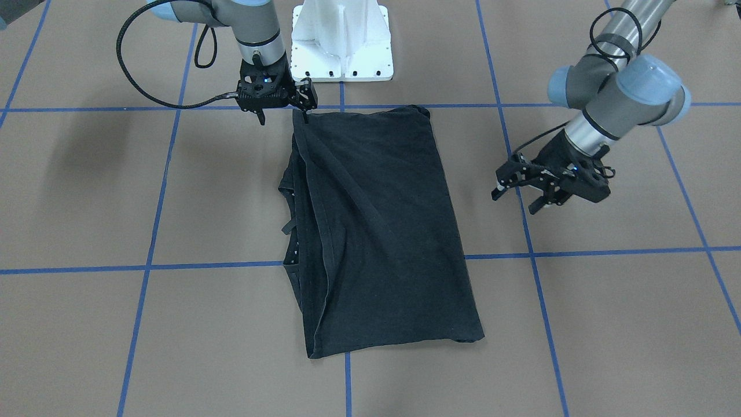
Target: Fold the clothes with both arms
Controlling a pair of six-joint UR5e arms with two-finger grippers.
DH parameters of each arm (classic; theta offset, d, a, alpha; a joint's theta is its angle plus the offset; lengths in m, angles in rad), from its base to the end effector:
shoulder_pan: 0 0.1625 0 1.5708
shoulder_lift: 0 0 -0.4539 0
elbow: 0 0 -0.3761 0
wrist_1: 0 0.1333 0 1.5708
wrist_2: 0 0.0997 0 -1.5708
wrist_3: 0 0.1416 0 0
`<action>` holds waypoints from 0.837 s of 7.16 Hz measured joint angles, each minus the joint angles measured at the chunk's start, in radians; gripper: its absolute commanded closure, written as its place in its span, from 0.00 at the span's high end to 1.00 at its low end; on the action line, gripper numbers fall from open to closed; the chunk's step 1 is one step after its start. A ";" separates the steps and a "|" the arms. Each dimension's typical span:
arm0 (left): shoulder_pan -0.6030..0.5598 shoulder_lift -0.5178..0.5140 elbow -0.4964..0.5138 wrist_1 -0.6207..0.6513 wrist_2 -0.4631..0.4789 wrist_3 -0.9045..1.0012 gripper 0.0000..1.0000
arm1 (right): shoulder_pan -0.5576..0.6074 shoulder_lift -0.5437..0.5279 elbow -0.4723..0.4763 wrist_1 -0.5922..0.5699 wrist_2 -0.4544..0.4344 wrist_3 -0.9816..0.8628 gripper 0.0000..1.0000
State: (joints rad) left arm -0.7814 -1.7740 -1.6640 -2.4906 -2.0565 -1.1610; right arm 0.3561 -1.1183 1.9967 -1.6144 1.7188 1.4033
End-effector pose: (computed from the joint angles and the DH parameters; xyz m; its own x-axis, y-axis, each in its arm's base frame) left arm 0.3810 -0.4726 0.4472 0.3504 0.1487 -0.9247 0.1880 0.9561 0.2250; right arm -0.5319 -0.3178 0.3014 0.6608 0.0699 0.7473 -0.1341 0.9906 0.0260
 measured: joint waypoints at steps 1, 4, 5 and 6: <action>0.092 0.043 -0.074 -0.006 0.076 -0.130 1.00 | 0.002 -0.005 0.006 0.004 -0.006 0.030 0.99; 0.390 0.131 -0.207 -0.009 0.334 -0.427 1.00 | 0.009 -0.128 0.027 0.196 -0.033 0.045 0.99; 0.455 0.138 -0.215 -0.006 0.381 -0.467 0.99 | 0.015 -0.149 0.026 0.227 -0.035 0.043 0.99; 0.497 0.138 -0.214 -0.004 0.401 -0.496 0.92 | 0.019 -0.158 0.024 0.237 -0.036 0.039 0.99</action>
State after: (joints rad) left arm -0.2843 -1.6360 -1.8780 -2.4948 -1.6558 -1.6567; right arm 0.3750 -1.2764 2.0208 -1.3776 1.6831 1.4420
